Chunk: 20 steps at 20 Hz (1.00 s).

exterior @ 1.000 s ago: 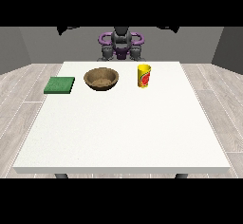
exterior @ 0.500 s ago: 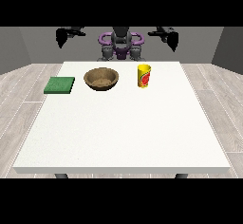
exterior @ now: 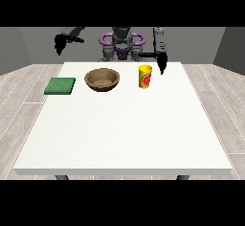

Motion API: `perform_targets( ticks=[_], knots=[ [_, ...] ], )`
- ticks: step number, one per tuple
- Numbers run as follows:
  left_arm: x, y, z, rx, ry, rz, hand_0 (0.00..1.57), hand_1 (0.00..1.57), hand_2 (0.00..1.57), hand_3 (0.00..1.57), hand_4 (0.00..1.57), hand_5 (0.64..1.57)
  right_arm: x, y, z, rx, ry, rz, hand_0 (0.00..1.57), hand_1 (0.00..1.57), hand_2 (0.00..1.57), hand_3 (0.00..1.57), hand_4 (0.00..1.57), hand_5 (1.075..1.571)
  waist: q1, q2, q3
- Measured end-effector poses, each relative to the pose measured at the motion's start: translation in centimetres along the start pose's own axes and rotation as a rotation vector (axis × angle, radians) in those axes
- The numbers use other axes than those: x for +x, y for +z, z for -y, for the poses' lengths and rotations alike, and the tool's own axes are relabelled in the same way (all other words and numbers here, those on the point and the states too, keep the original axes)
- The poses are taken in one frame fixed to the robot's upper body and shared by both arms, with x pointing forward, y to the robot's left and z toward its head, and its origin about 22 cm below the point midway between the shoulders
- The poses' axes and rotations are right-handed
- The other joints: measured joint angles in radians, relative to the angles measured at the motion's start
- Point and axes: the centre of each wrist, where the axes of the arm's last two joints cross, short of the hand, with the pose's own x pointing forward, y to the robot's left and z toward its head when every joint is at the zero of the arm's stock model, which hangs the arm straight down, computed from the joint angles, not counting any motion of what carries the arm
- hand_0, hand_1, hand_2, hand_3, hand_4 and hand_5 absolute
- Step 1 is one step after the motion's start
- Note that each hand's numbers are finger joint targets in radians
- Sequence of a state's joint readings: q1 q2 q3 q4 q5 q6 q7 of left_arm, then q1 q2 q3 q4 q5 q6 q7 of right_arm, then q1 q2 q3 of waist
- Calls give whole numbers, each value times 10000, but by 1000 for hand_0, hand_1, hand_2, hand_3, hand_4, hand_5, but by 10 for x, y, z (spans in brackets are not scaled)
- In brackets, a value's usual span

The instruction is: Pick the cup and pour the ball into the bowl, then pick the bowl and place it on the pad

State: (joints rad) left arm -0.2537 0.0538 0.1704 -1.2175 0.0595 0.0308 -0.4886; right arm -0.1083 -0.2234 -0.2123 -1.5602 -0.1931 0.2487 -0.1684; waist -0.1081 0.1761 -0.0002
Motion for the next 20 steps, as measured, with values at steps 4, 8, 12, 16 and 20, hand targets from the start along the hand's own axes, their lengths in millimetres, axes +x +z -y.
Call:
perform_targets(
  ticks=[4,8,12,16,20],
  knots=[
    [-20,0,2,152,-155,263,0,0,0,0,0,1518,-1,-2,10,154,-68,344,0,0,0,0,0,1570,-188,445,-4],
    [-33,-8,10,132,-285,329,0,0,0,0,0,1517,-8,-6,16,72,-97,469,0,0,0,0,0,1571,-149,640,-2],
    [-43,-14,9,126,-425,278,0,0,0,0,0,1521,-18,-5,21,87,-120,475,0,0,0,0,0,1571,-135,696,-3],
    [-56,-11,7,248,-494,317,0,0,0,0,0,1524,-14,-10,13,238,-63,470,0,0,0,0,0,1571,-251,787,-2],
    [-66,-8,12,334,-553,314,0,0,0,0,763,1320,-16,-11,14,287,-106,463,0,0,0,0,0,1571,-323,864,-4]
  ],
)
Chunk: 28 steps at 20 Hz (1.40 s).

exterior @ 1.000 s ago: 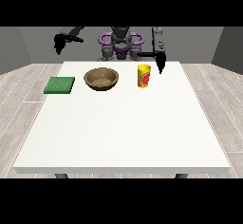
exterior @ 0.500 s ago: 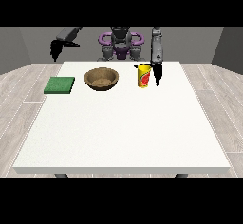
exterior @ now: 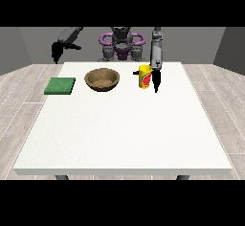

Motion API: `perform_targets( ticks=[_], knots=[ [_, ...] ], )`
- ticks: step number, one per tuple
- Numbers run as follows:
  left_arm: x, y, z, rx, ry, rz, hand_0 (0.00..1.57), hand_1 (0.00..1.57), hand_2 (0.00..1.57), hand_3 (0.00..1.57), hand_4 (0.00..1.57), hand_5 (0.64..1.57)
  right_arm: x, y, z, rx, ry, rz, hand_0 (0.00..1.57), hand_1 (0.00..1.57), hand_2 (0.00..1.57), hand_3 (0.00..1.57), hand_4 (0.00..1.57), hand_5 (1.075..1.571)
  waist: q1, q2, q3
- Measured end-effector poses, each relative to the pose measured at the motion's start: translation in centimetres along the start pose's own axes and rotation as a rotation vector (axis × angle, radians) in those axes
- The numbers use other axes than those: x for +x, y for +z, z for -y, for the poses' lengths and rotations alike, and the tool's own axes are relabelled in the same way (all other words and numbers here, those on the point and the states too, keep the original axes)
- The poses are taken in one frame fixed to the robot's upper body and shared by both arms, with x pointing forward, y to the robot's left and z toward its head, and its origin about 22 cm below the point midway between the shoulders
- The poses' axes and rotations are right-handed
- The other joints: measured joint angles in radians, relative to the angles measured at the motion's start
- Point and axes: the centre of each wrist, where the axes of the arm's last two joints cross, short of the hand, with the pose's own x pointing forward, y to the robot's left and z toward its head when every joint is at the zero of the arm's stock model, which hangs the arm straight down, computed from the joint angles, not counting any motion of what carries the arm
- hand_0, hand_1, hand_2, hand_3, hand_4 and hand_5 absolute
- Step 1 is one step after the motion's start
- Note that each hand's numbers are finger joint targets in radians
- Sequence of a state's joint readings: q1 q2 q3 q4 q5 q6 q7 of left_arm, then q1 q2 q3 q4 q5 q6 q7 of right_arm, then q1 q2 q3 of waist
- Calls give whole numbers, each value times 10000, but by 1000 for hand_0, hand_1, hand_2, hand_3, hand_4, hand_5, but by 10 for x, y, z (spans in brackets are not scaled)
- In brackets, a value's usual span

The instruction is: Pick the cup and pour the ball into the bowl, then pick the bowl and place it on the pad

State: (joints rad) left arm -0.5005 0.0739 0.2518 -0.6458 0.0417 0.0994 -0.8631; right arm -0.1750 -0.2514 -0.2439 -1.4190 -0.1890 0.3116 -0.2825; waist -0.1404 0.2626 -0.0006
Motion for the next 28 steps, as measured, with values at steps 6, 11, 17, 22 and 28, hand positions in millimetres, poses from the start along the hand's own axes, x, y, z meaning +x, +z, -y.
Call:
perform_targets(
  ticks=[6,11,17,22,28],
  knots=[
    [-1,9,-5,205,-2185,1106,1323,1323,1571,1571,1468,1246,13,-10,5,250,107,475,0,0,0,0,0,1570,-450,257,223],
    [-2,12,-5,385,-3034,1051,1316,1316,1571,1571,1496,1256,22,-10,21,260,198,277,0,0,0,0,0,1570,-568,11,176],
    [5,-1,-23,-682,-5146,93,1436,1436,1571,1571,1571,1321,1,11,36,-226,106,-1208,0,0,0,0,0,1569,-57,-1485,65],
    [44,-67,-56,-1061,-7452,-229,1459,1459,1571,1571,1571,1294,-13,17,40,-469,-43,-1816,0,0,0,0,0,1568,156,-2114,52],
    [70,-103,-41,-1337,-8716,-455,1459,1459,1571,1571,1571,1294,-26,28,47,-691,-146,-2128,0,0,0,0,0,1569,315,-2355,23]
  ],
)
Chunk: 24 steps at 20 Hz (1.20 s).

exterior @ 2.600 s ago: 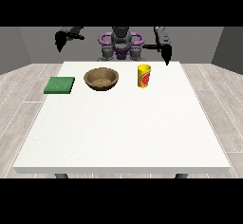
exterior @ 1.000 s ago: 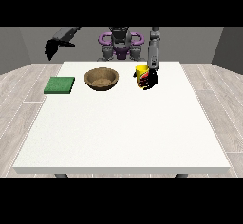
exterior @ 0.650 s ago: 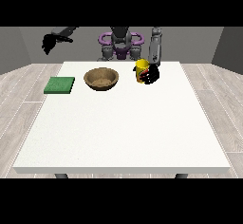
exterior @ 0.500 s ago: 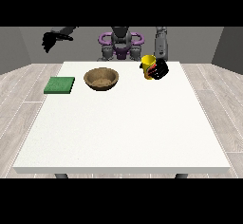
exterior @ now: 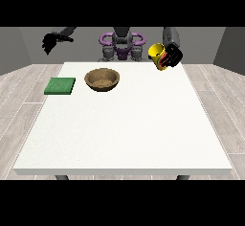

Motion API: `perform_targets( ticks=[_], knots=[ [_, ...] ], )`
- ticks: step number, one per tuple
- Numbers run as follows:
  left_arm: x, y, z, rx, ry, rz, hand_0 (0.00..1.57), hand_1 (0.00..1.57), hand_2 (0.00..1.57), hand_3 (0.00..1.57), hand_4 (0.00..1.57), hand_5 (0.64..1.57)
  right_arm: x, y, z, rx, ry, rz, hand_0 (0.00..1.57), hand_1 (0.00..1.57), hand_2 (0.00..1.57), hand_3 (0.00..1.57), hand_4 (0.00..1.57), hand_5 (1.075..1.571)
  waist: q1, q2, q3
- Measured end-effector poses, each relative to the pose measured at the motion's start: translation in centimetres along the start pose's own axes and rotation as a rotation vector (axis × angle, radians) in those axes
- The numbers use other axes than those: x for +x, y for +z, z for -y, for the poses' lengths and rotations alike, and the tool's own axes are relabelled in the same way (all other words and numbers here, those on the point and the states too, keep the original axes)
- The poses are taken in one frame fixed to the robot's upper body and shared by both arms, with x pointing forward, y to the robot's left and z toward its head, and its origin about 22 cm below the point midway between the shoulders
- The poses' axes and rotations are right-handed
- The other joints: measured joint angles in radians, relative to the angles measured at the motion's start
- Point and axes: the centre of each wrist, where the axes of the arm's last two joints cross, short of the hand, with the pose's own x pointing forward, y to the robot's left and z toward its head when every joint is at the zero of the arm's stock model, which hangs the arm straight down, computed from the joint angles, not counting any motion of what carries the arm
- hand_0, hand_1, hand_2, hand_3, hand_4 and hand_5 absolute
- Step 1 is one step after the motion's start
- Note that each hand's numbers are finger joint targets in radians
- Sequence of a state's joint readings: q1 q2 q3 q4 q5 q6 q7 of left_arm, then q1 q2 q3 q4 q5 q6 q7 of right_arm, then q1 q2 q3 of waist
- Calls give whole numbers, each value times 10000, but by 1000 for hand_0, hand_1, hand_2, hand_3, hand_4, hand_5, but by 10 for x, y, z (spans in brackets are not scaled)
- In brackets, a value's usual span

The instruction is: Pick the cup and pour the ball into the bowl, then pick the bowl and place it on the pad

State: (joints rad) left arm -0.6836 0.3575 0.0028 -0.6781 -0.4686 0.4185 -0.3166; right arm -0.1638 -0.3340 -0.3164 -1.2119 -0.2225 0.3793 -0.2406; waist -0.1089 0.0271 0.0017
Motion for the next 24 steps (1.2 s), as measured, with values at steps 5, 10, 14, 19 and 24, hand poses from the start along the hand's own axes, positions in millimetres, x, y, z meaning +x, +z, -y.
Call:
perform_targets(
  ticks=[5,10,14,19,24],
  knots=[
    [30,-8,18,-212,-1008,85,1490,1490,1571,1571,1512,1267,-5,4,12,-99,-110,-27,0,0,0,0,0,1569,65,-104,-4],
    [65,-16,38,-350,-2686,398,1537,1537,1571,1571,1571,1165,-9,3,16,-134,-177,-240,0,0,0,0,0,1570,27,-389,-4],
    [98,-25,52,-525,-4470,1007,1553,1553,1571,1571,1530,1298,-10,-1,15,74,-241,-489,0,0,0,0,0,1571,-160,-672,4],
    [135,-24,76,-1064,-6830,2323,1482,1482,1571,1571,1571,1204,-19,6,19,79,-279,-711,0,0,0,0,0,1571,-194,-933,9],
    [169,-14,103,-1666,-9207,3807,1536,1536,1571,1571,1571,1124,-18,2,22,224,-361,-520,0,0,0,0,0,1570,-389,-739,7]
  ],
)
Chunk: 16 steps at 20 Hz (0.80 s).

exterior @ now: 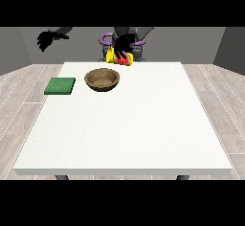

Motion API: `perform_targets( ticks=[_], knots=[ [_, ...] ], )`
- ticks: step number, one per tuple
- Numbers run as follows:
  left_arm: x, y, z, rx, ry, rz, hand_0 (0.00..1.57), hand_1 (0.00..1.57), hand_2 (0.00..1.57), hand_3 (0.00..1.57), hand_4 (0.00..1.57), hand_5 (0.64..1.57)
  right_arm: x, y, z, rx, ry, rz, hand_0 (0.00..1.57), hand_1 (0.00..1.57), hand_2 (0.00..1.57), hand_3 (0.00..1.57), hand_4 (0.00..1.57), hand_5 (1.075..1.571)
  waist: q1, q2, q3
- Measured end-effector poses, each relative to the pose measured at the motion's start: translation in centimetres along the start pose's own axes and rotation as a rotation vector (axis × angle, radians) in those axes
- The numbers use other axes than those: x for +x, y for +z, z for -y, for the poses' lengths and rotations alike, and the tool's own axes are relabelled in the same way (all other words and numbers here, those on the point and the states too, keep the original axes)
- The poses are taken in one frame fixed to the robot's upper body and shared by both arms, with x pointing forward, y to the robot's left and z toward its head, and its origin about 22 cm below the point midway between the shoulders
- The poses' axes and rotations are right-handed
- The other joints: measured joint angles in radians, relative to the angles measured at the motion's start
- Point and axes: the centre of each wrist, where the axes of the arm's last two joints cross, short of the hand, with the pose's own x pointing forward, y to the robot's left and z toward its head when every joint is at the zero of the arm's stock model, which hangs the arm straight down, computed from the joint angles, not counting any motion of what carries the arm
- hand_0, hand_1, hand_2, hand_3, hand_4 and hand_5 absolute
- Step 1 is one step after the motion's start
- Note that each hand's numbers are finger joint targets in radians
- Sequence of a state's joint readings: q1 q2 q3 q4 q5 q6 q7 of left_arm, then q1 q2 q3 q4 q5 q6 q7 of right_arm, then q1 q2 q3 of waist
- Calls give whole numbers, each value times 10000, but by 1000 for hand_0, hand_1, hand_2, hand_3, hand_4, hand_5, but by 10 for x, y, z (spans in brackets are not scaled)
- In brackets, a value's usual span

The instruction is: Pick the cup and pour the ball into the bowl, then pick the bowl and place it on the pad

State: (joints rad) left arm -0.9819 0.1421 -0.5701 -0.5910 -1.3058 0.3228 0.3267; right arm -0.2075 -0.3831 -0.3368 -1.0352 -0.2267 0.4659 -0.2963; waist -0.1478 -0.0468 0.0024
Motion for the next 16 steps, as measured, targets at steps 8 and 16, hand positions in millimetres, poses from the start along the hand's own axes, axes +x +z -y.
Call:
perform_targets(
  ticks=[8,16],
  knots=[
    [37,1,-4,-248,-4231,1852,1451,1451,1571,1571,1529,1143,-5,1,1,-27,-58,-126,0,0,0,0,0,1571,91,-122,-10],
    [50,7,-5,-257,-5199,2610,1480,1480,1571,1571,1495,1222,-7,-5,-7,-278,-211,-584,0,0,0,0,104,1565,455,-307,-25]
  ],
)
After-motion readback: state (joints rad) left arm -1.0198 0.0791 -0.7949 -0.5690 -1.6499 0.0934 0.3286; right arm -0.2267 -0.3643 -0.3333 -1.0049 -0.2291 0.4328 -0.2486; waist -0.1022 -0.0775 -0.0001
